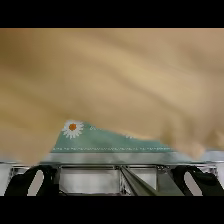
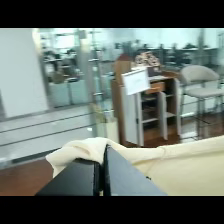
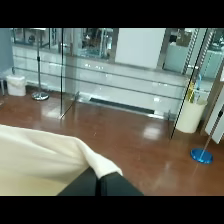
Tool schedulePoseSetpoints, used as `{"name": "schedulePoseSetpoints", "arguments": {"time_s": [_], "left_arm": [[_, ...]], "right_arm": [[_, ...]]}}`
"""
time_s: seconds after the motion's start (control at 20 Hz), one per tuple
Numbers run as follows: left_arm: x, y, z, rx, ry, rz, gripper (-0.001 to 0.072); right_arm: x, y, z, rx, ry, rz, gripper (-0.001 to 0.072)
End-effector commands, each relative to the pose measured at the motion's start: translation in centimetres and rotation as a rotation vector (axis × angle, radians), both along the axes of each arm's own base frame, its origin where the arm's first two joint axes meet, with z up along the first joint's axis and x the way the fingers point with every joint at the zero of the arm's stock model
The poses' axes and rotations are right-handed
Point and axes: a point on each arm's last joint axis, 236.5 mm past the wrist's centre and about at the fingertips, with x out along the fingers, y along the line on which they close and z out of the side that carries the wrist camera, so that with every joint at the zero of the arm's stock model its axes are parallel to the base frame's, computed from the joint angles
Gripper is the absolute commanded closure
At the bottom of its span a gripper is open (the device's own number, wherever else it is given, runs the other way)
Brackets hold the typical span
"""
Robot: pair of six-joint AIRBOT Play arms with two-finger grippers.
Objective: Fold the shirts.
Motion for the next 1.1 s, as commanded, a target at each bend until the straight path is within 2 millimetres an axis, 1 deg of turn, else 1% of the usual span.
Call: {"name": "schedulePoseSetpoints", "arguments": {"time_s": [0.0,0.05,0.15,0.2,0.3,0.35,0.45,0.5,0.6,0.65,0.7,0.75,0.85,0.95,1.05], "left_arm": [[0.4,1.6,-2.3,0.002,0.087,0.082,0.0686],[2.2,1.7,-3.7,-0.005,0.151,0.066,0.0686],[6.4,1.9,-6.8,-0.039,0.281,0.020,0.0686],[8.8,1.9,-8.8,-0.066,0.356,-0.014,0.0686],[13.4,1.8,-13.3,-0.110,0.508,-0.082,0.0686],[15.8,2.1,-16.1,-0.121,0.588,-0.102,0.0686],[20.6,2.7,-23.2,-0.163,0.773,-0.137,0.0686],[22.8,2.7,-26.9,-0.171,0.854,-0.163,0.0686],[26.9,2.3,-33.4,-0.179,0.984,-0.198,0.0686],[28.9,1.8,-35.8,-0.181,1.026,-0.211,0.0686],[31.4,1.4,-38.0,-0.198,1.054,-0.208,0.0686],[33.7,1.1,-39.8,-0.214,1.064,-0.197,0.0686],[38.3,0.5,-43.1,-0.241,1.077,-0.173,0.0686],[41.4,-0.4,-46.3,-0.248,1.117,-0.178,0.0686],[43.4,-1.2,-49.0,-0.262,1.161,-0.185,0.0686]], "right_arm": [[-0.4,-0.1,-1.2,0.005,0.032,-0.006,0.0693],[0.2,-0.2,-1.8,0.008,0.053,-0.006,0.0693],[2.0,-0.4,-4.0,0.018,0.127,-0.006,0.0693],[3.1,-0.5,-5.5,0.025,0.175,-0.003,0.0693],[5.9,-0.5,-9.7,0.051,0.306,0.016,0.0693],[7.6,-0.6,-12.4,0.066,0.386,0.021,0.0693],[11.4,-1.1,-17.8,0.089,0.533,0.024,0.0693],[13.6,-1.5,-20.5,0.099,0.595,0.021,0.0693],[17.8,-2.3,-25.2,0.113,0.702,0.013,0.0693],[20.2,-3.0,-27.4,0.117,0.748,-0.004,0.0693],[22.7,-3.5,-29.3,0.132,0.775,-0.017,0.0693],[25.3,-4.1,-31.5,0.149,0.801,-0.034,0.0693],[29.6,-4.7,-36.2,0.193,0.885,-0.049,0.0693],[32.9,-4.2,-40.6,0.249,0.979,-0.025,0.0693],[35.8,-3.9,-44.0,0.303,1.035,-0.012,0.0693]]}}
